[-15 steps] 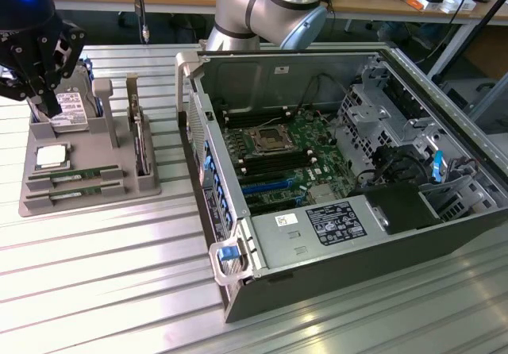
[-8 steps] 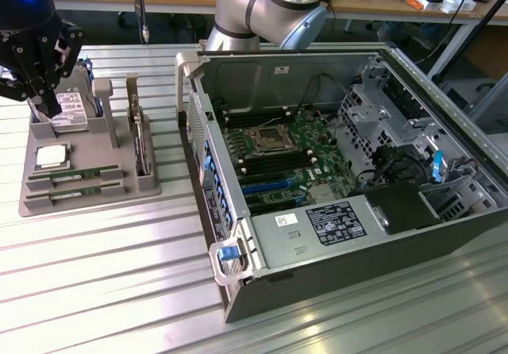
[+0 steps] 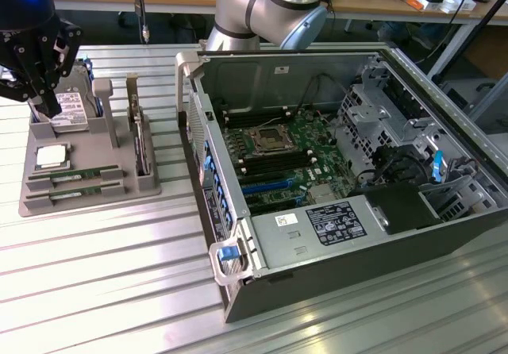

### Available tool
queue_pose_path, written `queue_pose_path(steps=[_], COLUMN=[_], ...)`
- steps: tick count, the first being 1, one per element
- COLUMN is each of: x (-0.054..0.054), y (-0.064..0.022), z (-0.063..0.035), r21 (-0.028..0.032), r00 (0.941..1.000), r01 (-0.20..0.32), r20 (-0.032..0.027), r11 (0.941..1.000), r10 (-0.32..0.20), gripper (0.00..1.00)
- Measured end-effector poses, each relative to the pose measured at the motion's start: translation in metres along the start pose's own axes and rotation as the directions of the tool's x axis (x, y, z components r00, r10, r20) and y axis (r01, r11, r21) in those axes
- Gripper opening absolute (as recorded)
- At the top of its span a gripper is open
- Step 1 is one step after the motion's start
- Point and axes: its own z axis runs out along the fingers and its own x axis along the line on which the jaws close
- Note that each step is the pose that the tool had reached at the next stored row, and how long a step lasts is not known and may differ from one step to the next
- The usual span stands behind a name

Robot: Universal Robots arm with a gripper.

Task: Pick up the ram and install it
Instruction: 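Pick up the ram and move it above insertion slot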

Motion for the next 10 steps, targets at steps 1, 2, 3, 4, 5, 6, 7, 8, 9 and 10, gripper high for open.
queue_pose_path(steps=[1,2,3,4,5,6,7,8,9,10], x=[0.0,0.0,0.0,0.0,0.0,0.0,0.0,0.0,0.0,0.0], y=[0.0,0.0,0.0,0.0,0.0,0.0,0.0,0.0,0.0,0.0], z=[0.0,0.0,0.0,0.0,0.0001,0.0001,0.0001,0.0001,0.0001,0.0001], r21=[-0.0001,-0.0001,-0.0002,-0.0004,-0.0005,-0.0008,-0.001,-0.0012,-0.0015,-0.0016], r00=[1.0,0.9999,0.9998,0.9996,0.9992,0.9982,0.9974,0.9961,0.9948,0.9941], r01=[0.006,0.01,0.017,0.028,0.041,0.059,0.072,0.088,0.102,0.108], r20=[-0.0003,-0.0005,-0.0007,-0.0012,-0.0017,-0.0025,-0.0031,-0.0038,-0.0044,-0.0046], r11=[1.0,0.9999,0.9998,0.9996,0.9992,0.9982,0.9974,0.9961,0.9948,0.9941], r10=[-0.006,-0.01,-0.017,-0.028,-0.041,-0.059,-0.072,-0.088,-0.102,-0.108], gripper=[0.1,0.1,0.1,0.1,0.1,0.1,0.1,0.1,0.1,0.1])
